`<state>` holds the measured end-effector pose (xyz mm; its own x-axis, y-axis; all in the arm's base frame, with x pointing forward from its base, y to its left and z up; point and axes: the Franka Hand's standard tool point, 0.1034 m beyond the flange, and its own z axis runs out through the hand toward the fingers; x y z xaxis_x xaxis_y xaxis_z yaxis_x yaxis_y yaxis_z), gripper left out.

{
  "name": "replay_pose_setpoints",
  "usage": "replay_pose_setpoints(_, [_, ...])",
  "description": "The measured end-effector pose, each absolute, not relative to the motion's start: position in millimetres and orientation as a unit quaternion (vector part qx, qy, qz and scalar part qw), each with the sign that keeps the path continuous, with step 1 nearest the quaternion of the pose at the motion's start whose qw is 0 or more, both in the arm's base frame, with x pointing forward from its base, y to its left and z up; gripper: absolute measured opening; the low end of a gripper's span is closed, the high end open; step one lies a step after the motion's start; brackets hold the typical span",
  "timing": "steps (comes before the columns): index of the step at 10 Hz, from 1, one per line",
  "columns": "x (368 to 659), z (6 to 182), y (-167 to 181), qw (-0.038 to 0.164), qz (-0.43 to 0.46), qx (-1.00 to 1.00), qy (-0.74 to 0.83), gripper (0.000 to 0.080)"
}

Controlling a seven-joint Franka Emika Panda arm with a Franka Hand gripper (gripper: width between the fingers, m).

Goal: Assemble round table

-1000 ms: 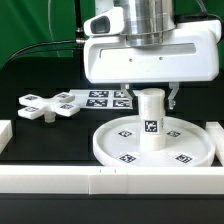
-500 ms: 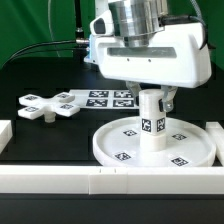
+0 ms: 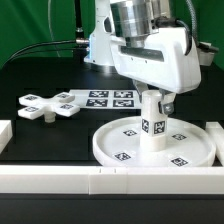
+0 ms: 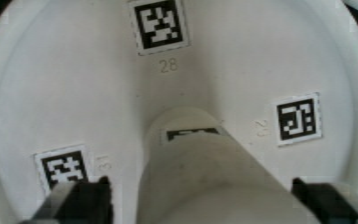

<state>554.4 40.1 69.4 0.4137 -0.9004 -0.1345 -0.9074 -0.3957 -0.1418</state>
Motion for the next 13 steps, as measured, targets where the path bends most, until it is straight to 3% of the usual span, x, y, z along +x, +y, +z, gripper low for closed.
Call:
replay_pose_setpoints(1, [554.3, 69.3, 40.2, 0.097, 0.016, -0.845, 0.525, 0.0568])
replay_pose_setpoints(3, [555.0, 69.9, 41.7, 0.097, 0.009, -0.882, 0.462, 0.0644])
replay_pose_setpoints(8, [555.1, 69.4, 42.0, 0.097, -0.010, -0.955, 0.281, 0.0649])
replay_pose_setpoints(13, [558.8, 71.7, 45.2, 0.078, -0.031, -0.996, 0.022, 0.0649])
